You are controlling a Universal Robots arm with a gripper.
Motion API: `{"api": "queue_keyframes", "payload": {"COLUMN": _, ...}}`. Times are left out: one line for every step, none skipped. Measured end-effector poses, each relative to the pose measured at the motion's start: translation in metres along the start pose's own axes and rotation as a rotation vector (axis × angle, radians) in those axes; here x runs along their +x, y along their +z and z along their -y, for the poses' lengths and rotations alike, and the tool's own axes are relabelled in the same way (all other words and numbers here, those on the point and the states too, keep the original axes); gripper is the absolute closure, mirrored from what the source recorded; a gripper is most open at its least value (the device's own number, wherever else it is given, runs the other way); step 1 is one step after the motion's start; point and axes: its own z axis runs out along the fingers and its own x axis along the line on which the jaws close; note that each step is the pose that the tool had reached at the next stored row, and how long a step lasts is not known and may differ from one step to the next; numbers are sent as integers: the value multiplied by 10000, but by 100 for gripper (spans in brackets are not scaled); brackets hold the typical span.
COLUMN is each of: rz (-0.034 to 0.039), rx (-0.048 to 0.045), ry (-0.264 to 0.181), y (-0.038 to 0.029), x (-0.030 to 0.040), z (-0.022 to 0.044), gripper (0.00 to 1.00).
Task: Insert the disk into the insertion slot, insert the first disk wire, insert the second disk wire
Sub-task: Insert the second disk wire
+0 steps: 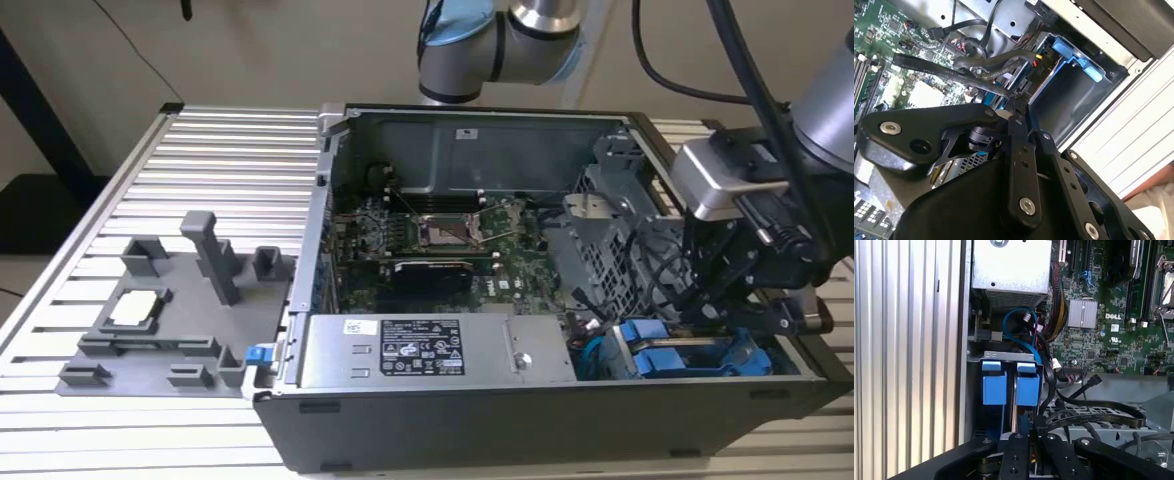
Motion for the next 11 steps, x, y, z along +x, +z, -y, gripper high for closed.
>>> {"api": "queue_keyframes", "payload": {"rz": 16, "rx": 2, "ry": 12, "y": 6, "x": 1, "z": 2, "gripper": 84}}
{"api": "queue_keyframes", "payload": {"rz": 32, "rx": 4, "ry": 27, "y": 11, "x": 1, "z": 5, "gripper": 84}}
{"api": "queue_keyframes", "payload": {"rz": 52, "rx": 7, "ry": 56, "y": 18, "x": 1, "z": 10, "gripper": 84}}
{"api": "queue_keyframes", "payload": {"rz": 77, "rx": 13, "ry": 104, "y": 26, "x": 2, "z": 14, "gripper": 84}}
{"api": "queue_keyframes", "payload": {"rz": 96, "rx": 19, "ry": 162, "y": 34, "x": 3, "z": 17, "gripper": 84}}
{"api": "queue_keyframes", "payload": {"rz": 110, "rx": 25, "ry": 231, "y": 41, "x": 4, "z": 19, "gripper": 84}}
{"api": "queue_keyframes", "payload": {"rz": 117, "rx": 31, "ry": 300, "y": 47, "x": 4, "z": 22, "gripper": 84}}
{"api": "queue_keyframes", "payload": {"rz": 116, "rx": 35, "ry": 353, "y": 51, "x": 4, "z": 25, "gripper": 84}}
{"api": "queue_keyframes", "payload": {"rz": 114, "rx": 36, "ry": 367, "y": 53, "x": 5, "z": 29, "gripper": 84}}
{"api": "queue_keyframes", "payload": {"rz": 113, "rx": 37, "ry": 367, "y": 54, "x": 6, "z": 32, "gripper": 84}}
{"api": "queue_keyframes", "payload": {"rz": 114, "rx": 37, "ry": 367, "y": 57, "x": 6, "z": 36, "gripper": 84}}
